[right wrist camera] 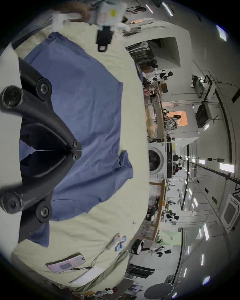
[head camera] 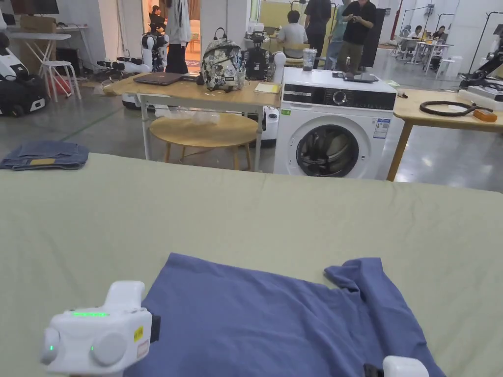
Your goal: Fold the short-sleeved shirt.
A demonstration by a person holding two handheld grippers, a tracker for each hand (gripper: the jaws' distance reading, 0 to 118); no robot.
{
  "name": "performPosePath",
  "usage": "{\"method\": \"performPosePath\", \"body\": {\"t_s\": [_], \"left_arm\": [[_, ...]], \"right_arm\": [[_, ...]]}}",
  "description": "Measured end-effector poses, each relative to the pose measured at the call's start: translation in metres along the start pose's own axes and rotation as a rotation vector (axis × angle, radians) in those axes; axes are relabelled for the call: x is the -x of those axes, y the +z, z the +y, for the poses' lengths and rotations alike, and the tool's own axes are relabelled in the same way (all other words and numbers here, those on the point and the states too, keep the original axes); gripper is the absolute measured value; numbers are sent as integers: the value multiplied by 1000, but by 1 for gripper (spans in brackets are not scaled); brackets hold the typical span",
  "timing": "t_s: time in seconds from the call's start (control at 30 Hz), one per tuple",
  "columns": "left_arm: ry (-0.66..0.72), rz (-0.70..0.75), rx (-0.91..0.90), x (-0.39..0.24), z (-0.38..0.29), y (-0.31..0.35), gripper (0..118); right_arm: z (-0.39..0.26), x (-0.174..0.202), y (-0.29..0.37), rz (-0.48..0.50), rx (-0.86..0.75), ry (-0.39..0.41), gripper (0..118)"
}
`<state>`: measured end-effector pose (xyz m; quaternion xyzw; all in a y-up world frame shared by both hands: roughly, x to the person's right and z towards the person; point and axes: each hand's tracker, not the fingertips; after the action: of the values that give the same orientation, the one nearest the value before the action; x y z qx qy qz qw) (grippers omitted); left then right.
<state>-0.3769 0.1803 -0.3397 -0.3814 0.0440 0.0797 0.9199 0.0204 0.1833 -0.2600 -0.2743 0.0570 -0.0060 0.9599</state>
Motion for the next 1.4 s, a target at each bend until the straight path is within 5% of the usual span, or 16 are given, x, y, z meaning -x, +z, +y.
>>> {"method": "performPosePath", "body": {"t_s": [0.23,0.37,0.43,0.6,0.8,0.83,0.9,1.17,1.37,1.4], "left_arm": [[27,-47,137,18,110,-92,1],[-6,-46,156,11,149,-122,79],[-15,-40,159,9,162,-140,79],[-32,7,260,-3,164,-179,77],[-110,103,333,-16,145,-206,59],[-114,105,317,-18,144,-203,48],[-154,103,294,-25,141,-198,0],[-174,19,248,-24,137,-164,0],[-171,-6,140,-11,133,-112,0],[-181,-3,127,-9,130,-104,0]], "right_arm": [[2,-21,-31,-25,63,-11,0],[3,-29,-42,-38,80,-12,0],[4,-33,-46,-46,87,-16,0],[5,-44,-47,-72,92,-29,0],[1,-58,-44,-110,112,-33,0],[0,-61,-44,-113,118,-37,0],[-2,-65,-42,-121,125,-49,0],[28,-94,-59,-125,174,-79,2],[95,-141,-110,-146,204,-55,62],[105,-149,-122,-137,214,-57,63]]}}
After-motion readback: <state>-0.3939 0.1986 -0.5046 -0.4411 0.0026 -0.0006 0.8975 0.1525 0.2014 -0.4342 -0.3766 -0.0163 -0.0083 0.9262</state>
